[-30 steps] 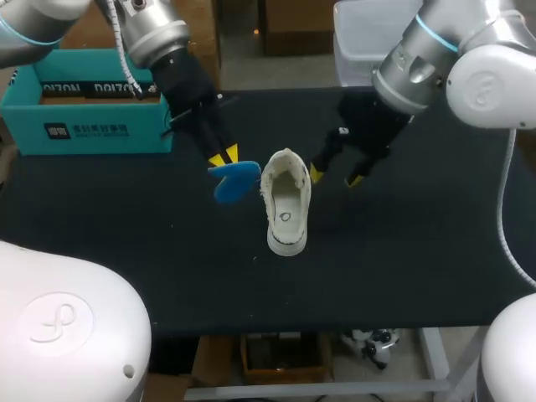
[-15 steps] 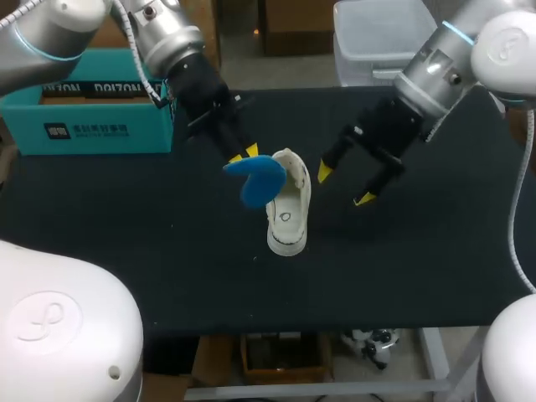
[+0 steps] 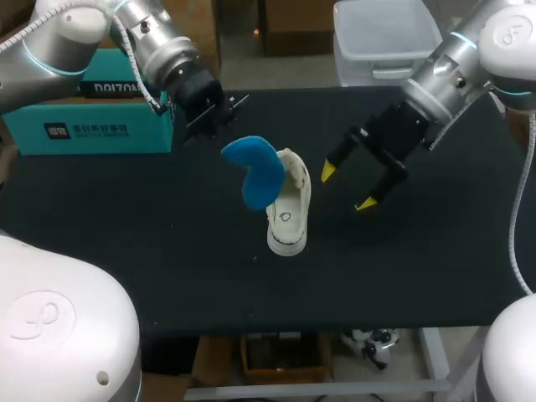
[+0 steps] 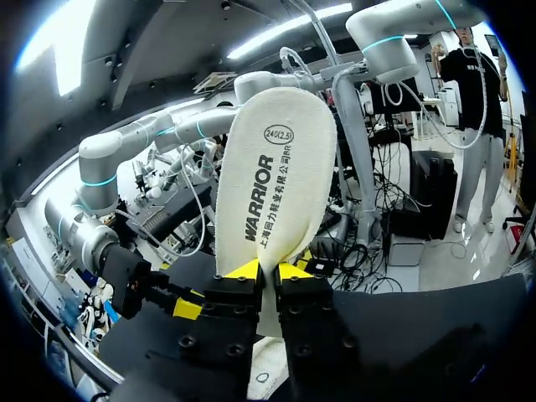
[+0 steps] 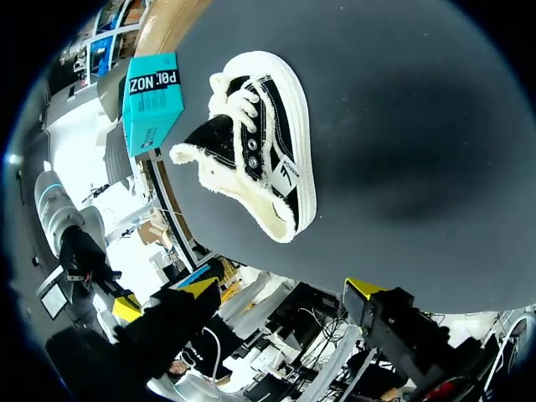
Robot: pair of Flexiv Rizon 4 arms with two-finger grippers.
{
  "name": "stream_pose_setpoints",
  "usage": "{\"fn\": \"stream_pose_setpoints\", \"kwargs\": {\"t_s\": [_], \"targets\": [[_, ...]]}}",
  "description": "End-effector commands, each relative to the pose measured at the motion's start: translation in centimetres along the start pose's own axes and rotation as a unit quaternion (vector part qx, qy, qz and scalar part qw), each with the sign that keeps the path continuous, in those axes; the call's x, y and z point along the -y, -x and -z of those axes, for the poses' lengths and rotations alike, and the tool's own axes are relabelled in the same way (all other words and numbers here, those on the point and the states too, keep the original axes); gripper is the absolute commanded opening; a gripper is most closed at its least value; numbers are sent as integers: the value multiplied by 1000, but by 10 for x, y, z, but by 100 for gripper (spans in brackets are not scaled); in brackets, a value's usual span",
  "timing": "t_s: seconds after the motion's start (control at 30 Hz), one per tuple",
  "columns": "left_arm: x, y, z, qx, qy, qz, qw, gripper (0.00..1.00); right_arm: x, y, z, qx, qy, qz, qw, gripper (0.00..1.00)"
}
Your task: Open the shoe tongue, take the insole out of the shoe, put the insole back into the shoe, and pack the shoe into the shoebox
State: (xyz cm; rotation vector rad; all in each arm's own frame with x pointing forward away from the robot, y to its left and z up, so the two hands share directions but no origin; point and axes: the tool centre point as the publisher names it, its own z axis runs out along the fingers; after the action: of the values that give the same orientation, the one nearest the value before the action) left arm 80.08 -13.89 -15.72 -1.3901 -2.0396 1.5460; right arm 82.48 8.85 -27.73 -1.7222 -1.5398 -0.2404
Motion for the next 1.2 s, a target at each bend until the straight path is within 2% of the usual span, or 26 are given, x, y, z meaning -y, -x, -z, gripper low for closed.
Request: {"fn": "stream_pose_setpoints", "kwargs": {"t_s": [0.03, 0.2, 0.27, 0.3, 0.43, 0.57, 0.73, 0.97, 1.2], "targets": [[-14, 2, 5, 5, -109, 5, 994, 0, -3, -1, 1, 1, -13, 0, 1000, 100], [-14, 2, 4, 8, -126, 6, 992, 0, -3, -1, 1, 1, -13, 0, 1000, 100], [-12, 3, 5, 8, -128, 6, 992, 0, -3, -2, 1, -32, -17, -34, 999, 100], [-11, 4, 5, 8, -129, 7, 992, 0, -3, -2, 1, -34, -12, -44, 998, 100], [-6, 8, 3, -1, -118, 13, 993, 0, 3, 2, 0, -114, 5, -93, 989, 100], [-1, 11, 0, -14, -109, 9, 994, 0, 8, 4, -5, -146, -3, -125, 981, 100], [-1, 15, -5, -30, -97, 4, 995, 0, 13, 4, -9, -131, -11, -193, 972, 100], [1, 16, -15, -56, -71, -13, 996, 0, 13, -2, -10, -128, -10, -229, 965, 100], [-2, 16, -18, -66, -61, -26, 996, 0, 11, -7, -13, -139, -14, -236, 962, 100]]}}
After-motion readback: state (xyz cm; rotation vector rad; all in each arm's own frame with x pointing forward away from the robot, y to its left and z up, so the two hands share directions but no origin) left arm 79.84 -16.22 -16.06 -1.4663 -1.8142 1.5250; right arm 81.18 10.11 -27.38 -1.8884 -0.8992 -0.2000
